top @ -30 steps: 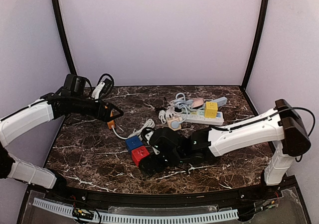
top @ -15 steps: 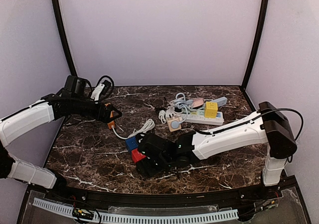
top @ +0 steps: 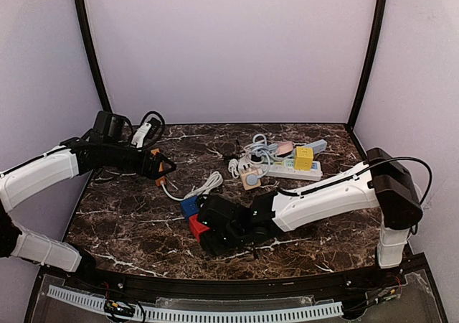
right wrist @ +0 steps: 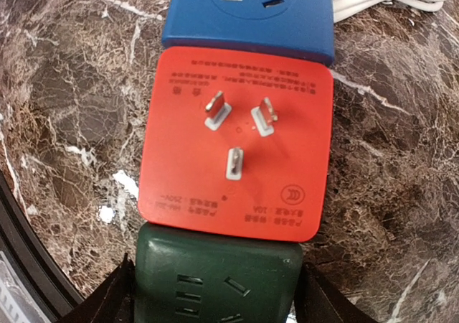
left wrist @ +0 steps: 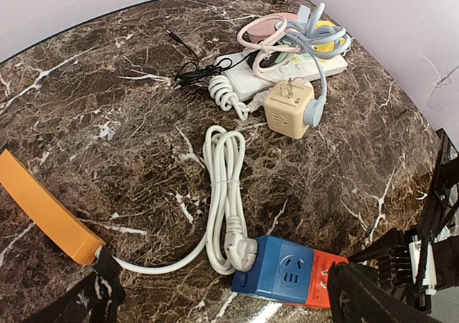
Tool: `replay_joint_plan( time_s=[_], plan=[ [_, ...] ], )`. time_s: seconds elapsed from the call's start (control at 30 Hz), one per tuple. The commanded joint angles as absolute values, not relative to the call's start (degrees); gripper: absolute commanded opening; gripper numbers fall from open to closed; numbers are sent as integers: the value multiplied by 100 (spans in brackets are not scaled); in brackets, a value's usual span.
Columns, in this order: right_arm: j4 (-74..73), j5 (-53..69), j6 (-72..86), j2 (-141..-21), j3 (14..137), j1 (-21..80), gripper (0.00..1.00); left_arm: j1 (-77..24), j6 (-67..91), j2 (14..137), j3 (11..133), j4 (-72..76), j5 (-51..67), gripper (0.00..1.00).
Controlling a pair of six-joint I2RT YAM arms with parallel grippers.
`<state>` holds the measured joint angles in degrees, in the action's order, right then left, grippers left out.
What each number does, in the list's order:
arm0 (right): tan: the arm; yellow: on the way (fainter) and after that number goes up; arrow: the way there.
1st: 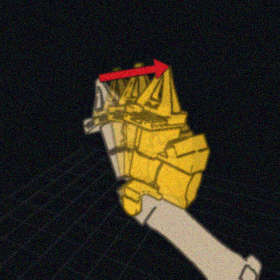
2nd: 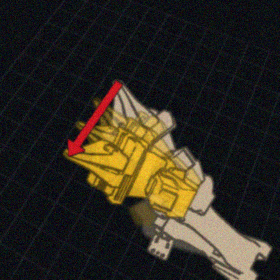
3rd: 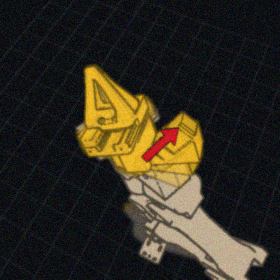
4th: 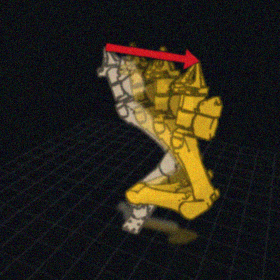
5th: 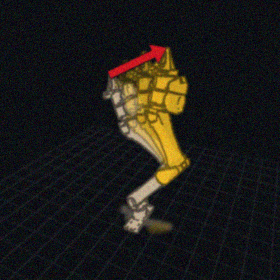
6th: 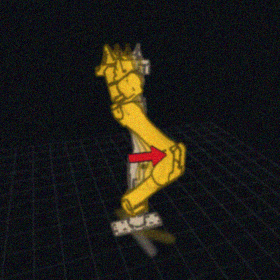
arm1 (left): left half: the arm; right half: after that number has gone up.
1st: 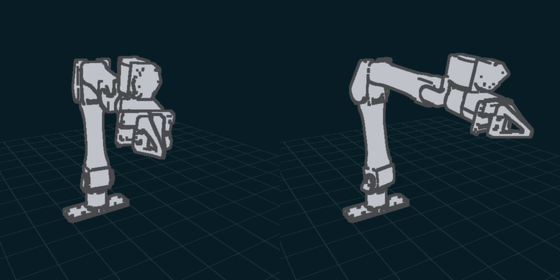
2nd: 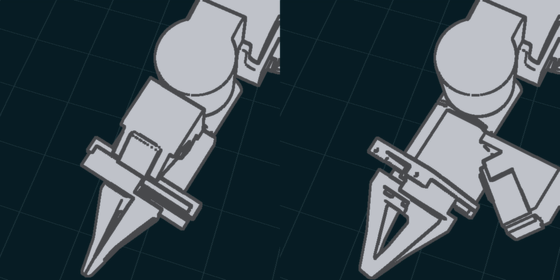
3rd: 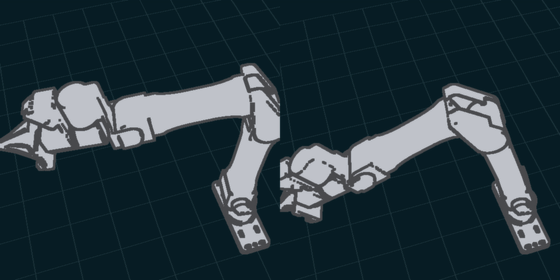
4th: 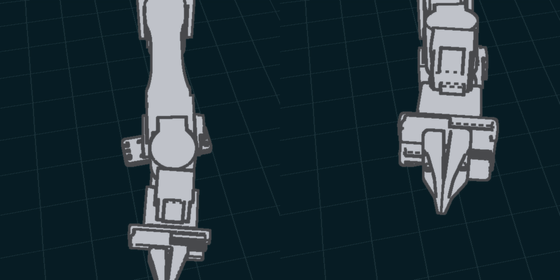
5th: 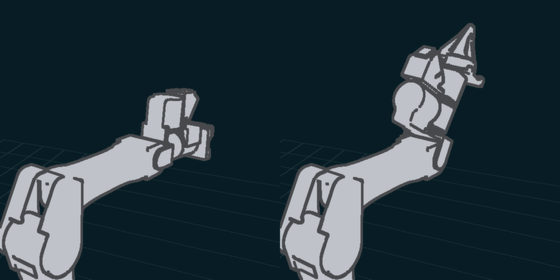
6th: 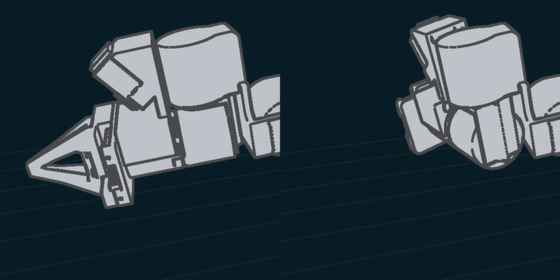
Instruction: Pull the plug off the socket
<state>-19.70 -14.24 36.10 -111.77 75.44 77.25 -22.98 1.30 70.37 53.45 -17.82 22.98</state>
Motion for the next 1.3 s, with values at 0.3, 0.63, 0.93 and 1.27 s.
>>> replay_joint_plan(
  time_s=[0.3,0.63,0.93,1.27],
  plan=[
    [-810,-1337,2992,-10007,6657,7123,1,-2277,-94,6907,5225,-1567,3569,98],
    [-216,930,1738,-9204,6214,6237,0,-2329,-229,7008,5173,-1320,5120,96],
    [-141,2912,1536,-8870,6112,5681,0,-3456,-1769,6659,4866,-1816,4013,90],
    [-149,3610,1702,-8722,6025,5583,0,-4555,-2187,6803,4724,-1850,3611,68]
  ],
)
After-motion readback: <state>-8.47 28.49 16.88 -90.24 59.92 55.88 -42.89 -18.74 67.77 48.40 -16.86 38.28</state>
